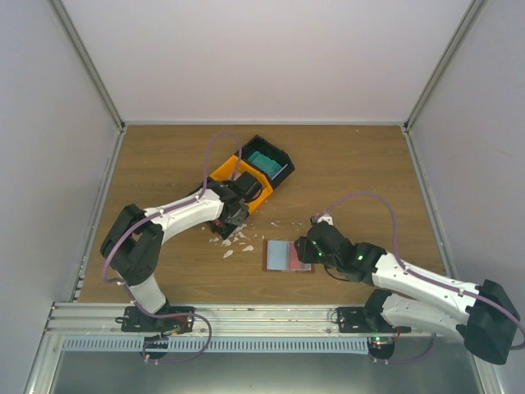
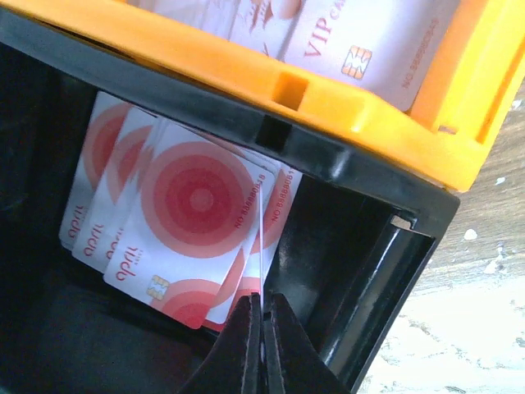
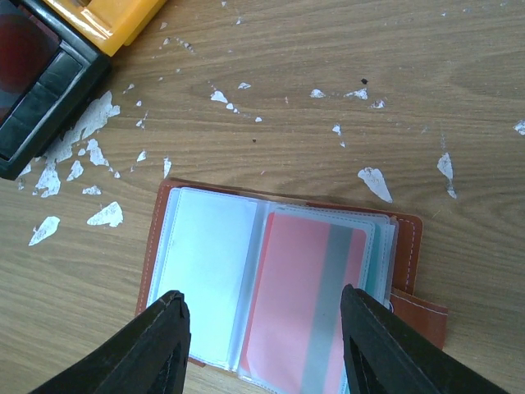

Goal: Put the credit cards into the card holder

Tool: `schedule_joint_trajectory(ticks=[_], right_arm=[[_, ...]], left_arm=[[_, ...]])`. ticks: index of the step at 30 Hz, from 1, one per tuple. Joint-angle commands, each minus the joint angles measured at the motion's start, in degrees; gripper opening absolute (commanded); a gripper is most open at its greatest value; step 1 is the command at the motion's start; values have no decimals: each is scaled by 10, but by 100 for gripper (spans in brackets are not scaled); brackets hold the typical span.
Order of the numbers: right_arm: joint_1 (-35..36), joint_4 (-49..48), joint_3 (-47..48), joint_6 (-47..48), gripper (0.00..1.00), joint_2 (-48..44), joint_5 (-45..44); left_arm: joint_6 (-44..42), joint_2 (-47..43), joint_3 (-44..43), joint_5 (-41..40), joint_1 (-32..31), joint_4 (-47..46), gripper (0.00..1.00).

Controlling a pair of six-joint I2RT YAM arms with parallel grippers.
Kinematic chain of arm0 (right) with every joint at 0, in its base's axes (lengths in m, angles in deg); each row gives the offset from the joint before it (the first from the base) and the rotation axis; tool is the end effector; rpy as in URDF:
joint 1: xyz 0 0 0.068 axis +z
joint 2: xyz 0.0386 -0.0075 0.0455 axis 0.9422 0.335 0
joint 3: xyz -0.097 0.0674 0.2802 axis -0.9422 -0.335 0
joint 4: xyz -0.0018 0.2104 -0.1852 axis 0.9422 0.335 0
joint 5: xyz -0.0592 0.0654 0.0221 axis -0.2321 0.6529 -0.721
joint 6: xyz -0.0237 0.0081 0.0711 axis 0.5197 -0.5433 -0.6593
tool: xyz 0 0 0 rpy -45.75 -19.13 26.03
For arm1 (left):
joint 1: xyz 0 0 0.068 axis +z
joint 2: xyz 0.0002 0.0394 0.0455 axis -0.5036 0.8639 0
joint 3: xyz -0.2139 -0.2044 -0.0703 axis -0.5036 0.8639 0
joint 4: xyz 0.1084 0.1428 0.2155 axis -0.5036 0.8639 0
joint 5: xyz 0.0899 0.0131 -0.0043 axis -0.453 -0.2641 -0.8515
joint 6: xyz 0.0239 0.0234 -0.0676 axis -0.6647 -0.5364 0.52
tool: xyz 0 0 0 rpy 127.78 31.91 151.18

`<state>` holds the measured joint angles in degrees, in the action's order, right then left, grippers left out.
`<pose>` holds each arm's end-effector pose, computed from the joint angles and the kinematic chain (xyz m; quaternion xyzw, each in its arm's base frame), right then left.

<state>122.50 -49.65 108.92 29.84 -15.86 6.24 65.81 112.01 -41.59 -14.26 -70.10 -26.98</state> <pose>0.1364 0.1540 0.1956 0.0249 0.9334 0.2102 0.2897 0.2878 -0.2099 0.1942 0.1559 0.9616 0.1002 0.2023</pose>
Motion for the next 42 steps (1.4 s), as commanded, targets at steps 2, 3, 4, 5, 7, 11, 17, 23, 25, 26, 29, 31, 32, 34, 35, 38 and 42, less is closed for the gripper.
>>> schedule_joint_trajectory(ticks=[2, 3, 4, 5, 7, 11, 17, 23, 25, 26, 29, 31, 32, 34, 35, 38, 42], right_arm=[[-3, -7, 12, 9, 51, -1, -14], [-3, -8, 15, 11, 52, -3, -14], [-3, -8, 18, 13, 52, -4, -12], [-4, -10, 22, 16, 52, -6, -10], [-5, -24, 29, 26, 52, -10, 3], [-12, -84, 40, 51, 57, -23, 67], [-20, -236, 17, 46, 66, -50, 187], [-39, -404, -16, -2, 67, -57, 288], [-43, -432, -8, -10, 67, -45, 315], [-44, -442, -2, -15, 67, -38, 328], [-46, -461, 17, -35, 63, -18, 352], [-46, -475, 17, -52, 54, -9, 349], [-47, -485, 14, -60, 49, -4, 348], [-48, -498, 12, -70, 39, 6, 349], [-48, -507, 11, -73, 35, 10, 353], [-48, -538, 10, -84, 21, 18, 377], [-49, -549, 11, -83, 1, 19, 401]], left_arm=[[5, -53, -9, -30, 1, 0, 0], [6, -63, -9, -33, 1, -1, 0], [7, -72, -7, -34, 1, -4, 0], [9, -83, -6, -36, 1, -7, 0], [14, -108, -5, -32, 1, -14, 0], [30, -172, -3, 20, 2, -39, 0], [95, -325, 53, 233, 23, -143, 0], [207, -452, 162, 443, 37, -314, 0], [250, -466, 195, 501, 37, -374, 0], [271, -469, 207, 523, 37, -398, 0], [315, -472, 225, 572, 37, -441, 0], [340, -474, 233, 591, 37, -476, 0], [351, -475, 235, 595, 37, -484, 0], [369, -477, 242, 602, 37, -500, 0], [375, -477, 245, 605, 37, -503, 0], [384, -474, 251, 616, 37, -508, 0], [336, -465, 222, 617, 42, -453, 16]])
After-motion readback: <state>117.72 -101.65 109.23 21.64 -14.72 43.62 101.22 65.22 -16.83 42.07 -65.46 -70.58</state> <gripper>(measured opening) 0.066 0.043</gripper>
